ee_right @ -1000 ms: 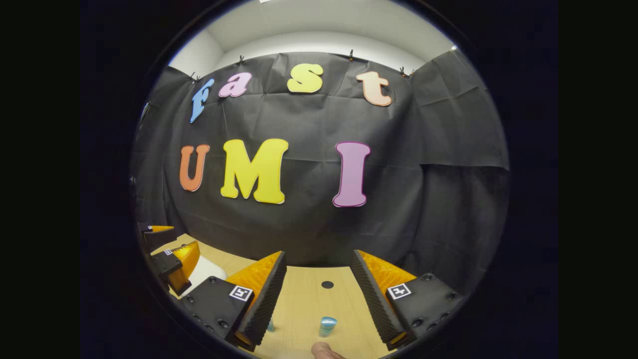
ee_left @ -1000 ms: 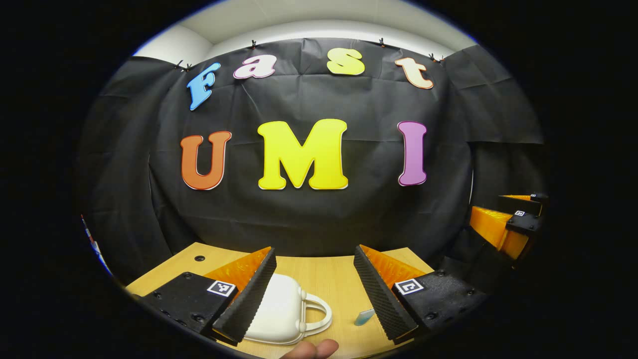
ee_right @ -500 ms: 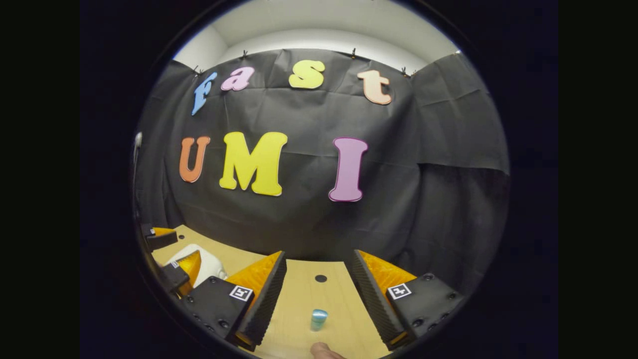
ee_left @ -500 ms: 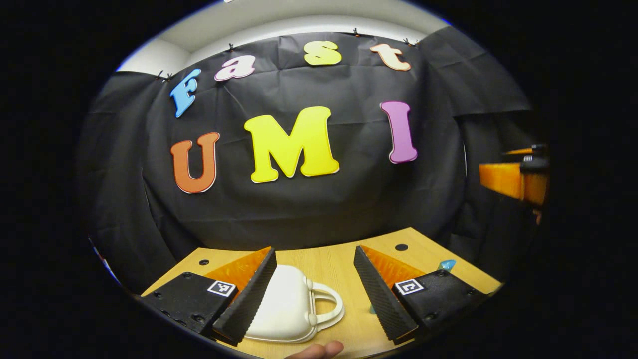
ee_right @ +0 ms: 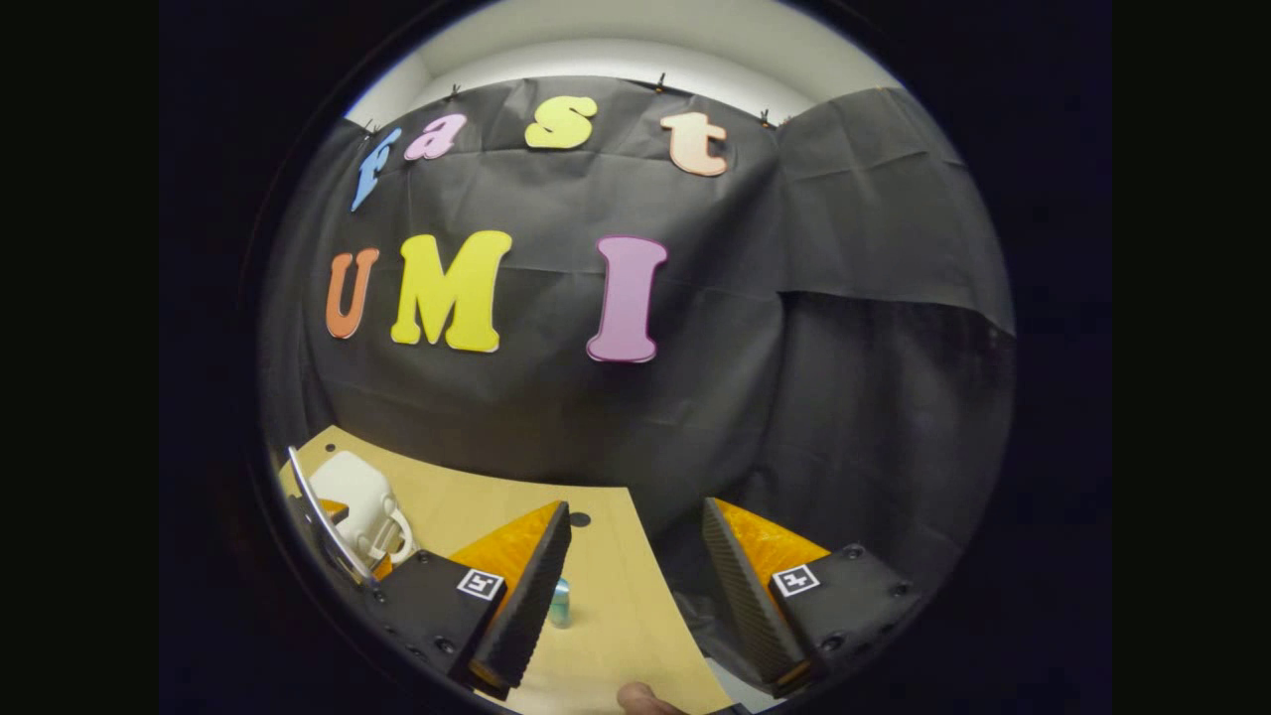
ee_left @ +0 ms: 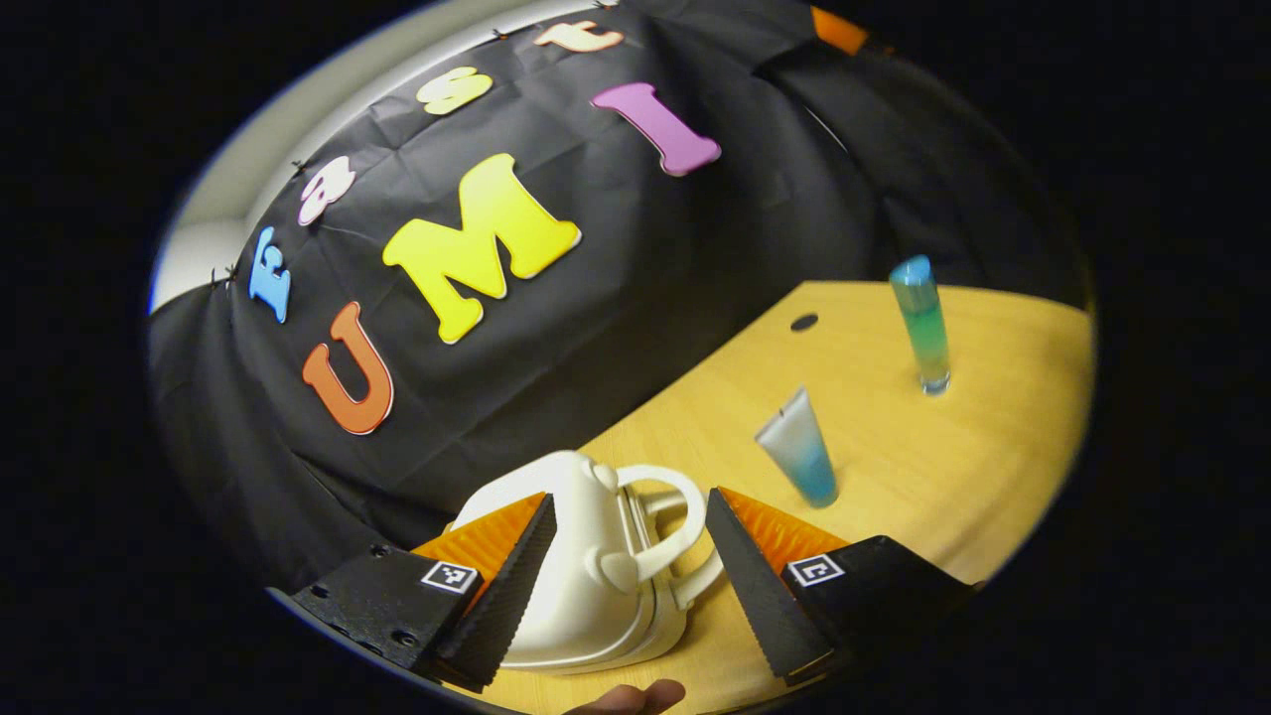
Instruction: First open the suitcase, pack the skin care products into it, and then close the suitcase.
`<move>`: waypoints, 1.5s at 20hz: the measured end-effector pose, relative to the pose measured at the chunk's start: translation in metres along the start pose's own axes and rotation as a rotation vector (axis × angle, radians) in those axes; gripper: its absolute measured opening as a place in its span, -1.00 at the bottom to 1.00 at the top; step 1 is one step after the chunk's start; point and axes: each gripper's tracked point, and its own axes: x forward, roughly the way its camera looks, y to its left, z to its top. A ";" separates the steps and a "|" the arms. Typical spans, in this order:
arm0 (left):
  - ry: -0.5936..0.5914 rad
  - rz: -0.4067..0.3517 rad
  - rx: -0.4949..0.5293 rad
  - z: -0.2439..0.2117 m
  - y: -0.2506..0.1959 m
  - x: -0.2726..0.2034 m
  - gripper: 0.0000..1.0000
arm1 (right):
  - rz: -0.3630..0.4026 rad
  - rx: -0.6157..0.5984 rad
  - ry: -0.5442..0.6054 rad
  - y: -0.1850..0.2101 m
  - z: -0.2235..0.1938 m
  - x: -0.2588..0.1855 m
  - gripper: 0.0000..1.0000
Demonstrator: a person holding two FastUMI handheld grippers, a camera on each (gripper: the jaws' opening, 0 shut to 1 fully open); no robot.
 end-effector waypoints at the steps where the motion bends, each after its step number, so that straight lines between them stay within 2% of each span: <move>1: 0.031 0.006 0.050 -0.010 -0.005 0.008 0.94 | -0.001 0.005 0.004 -0.006 -0.003 0.002 0.59; 4: 0.070 0.025 0.176 -0.018 -0.008 0.024 0.92 | 0.004 0.014 0.027 -0.023 -0.019 0.007 0.59; 6: 0.108 0.068 0.264 -0.024 -0.006 0.032 0.90 | 0.019 0.011 0.040 -0.031 -0.028 0.010 0.58; 9: 0.155 0.092 0.373 -0.033 -0.002 0.044 0.74 | 0.049 0.010 0.041 -0.040 -0.034 0.013 0.59; 12: 0.187 0.080 0.445 -0.035 -0.003 0.049 0.19 | 0.077 0.001 0.031 -0.044 -0.040 0.014 0.58; 13: 0.197 0.067 0.454 -0.038 -0.005 0.051 0.08 | 0.075 -0.009 0.024 -0.046 -0.039 0.014 0.58; 14: 0.216 0.061 0.464 -0.040 -0.005 0.048 -0.23 | 0.073 -0.012 0.015 -0.047 -0.036 0.012 0.59; 16: 0.220 0.039 0.519 -0.036 -0.005 0.048 -0.53 | 0.076 -0.003 -0.002 -0.041 -0.027 0.008 0.59; 17: 0.224 0.026 0.536 -0.035 -0.004 0.048 -0.58 | 0.075 -0.004 -0.009 -0.035 -0.024 0.006 0.59; 20: 0.237 -0.020 0.544 -0.029 0.001 0.042 -0.86 | 0.064 -0.009 -0.007 -0.019 -0.024 0.002 0.59; 22: 0.241 -0.040 0.504 -0.025 0.010 0.034 -0.93 | 0.066 -0.013 -0.005 -0.004 -0.025 -0.002 0.58; 27: 0.207 -0.067 0.405 -0.005 0.044 0.017 -0.94 | 0.047 -0.017 0.013 0.022 -0.027 -0.008 0.56; 30: 0.177 -0.059 0.311 0.012 0.087 0.010 -0.94 | 0.042 -0.036 0.011 0.039 -0.026 -0.011 0.59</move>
